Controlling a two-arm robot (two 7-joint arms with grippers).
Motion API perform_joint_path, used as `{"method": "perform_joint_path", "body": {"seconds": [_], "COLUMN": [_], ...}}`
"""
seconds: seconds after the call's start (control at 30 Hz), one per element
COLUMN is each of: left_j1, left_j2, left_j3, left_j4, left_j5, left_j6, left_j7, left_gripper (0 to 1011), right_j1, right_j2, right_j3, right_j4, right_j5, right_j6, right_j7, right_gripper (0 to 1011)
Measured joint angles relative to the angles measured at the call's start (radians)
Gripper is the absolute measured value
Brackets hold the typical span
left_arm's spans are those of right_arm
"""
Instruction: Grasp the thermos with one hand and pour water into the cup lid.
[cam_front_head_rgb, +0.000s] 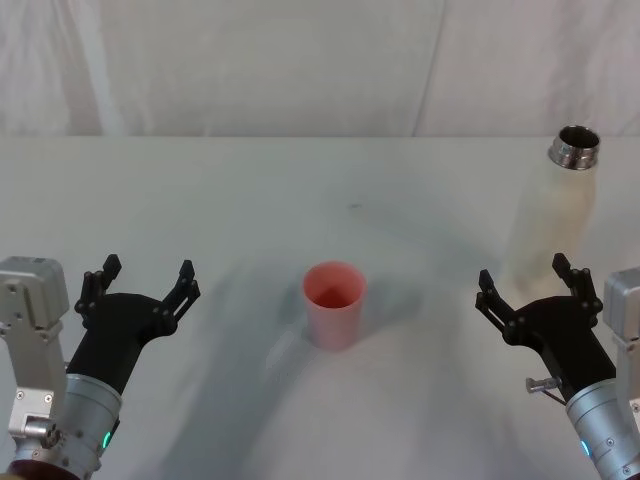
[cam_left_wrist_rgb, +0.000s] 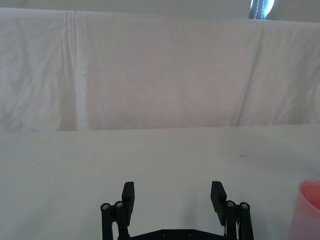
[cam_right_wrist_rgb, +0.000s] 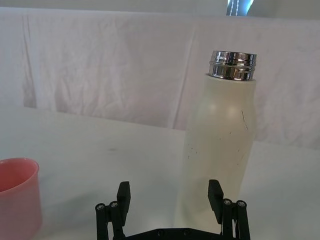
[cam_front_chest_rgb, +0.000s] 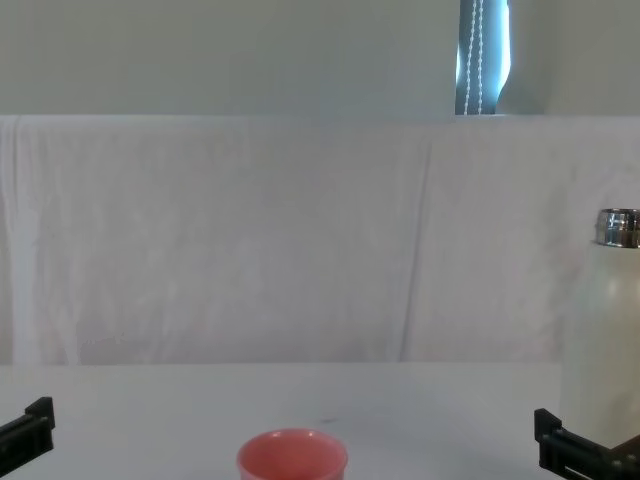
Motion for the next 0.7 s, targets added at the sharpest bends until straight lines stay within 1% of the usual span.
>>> {"method": "perform_joint_path", "body": {"seconds": [0.4, 0.63, 0.67, 0.7], "left_j1": [0.000, 0.000, 0.000, 0.000], "left_j2": [0.000, 0.000, 0.000, 0.000], "left_j3": [0.000, 0.000, 0.000, 0.000], "left_j4": [0.000, 0.000, 0.000, 0.000], "left_j5": [0.000, 0.000, 0.000, 0.000], "left_j6": [0.000, 0.000, 0.000, 0.000], "left_j7": [0.000, 0.000, 0.000, 0.000], "left_gripper": [1001, 1001, 1001, 1001], "right_j1": [0.000, 0.005, 0.005, 0.008], "right_j2": [-0.001, -0.031, -0.031, -0.035], "right_j3": [0.002, 0.053, 0.053, 0.061], "right_j4": [0.000, 0.025, 0.025, 0.030], "right_j5": [0.000, 0.016, 0.016, 0.018], "right_j6": [0.000, -0.022, -0.022, -0.025], "right_j7": [0.001, 0.009, 0.009, 0.012], "right_gripper": [1003, 1003, 1003, 1003]}}
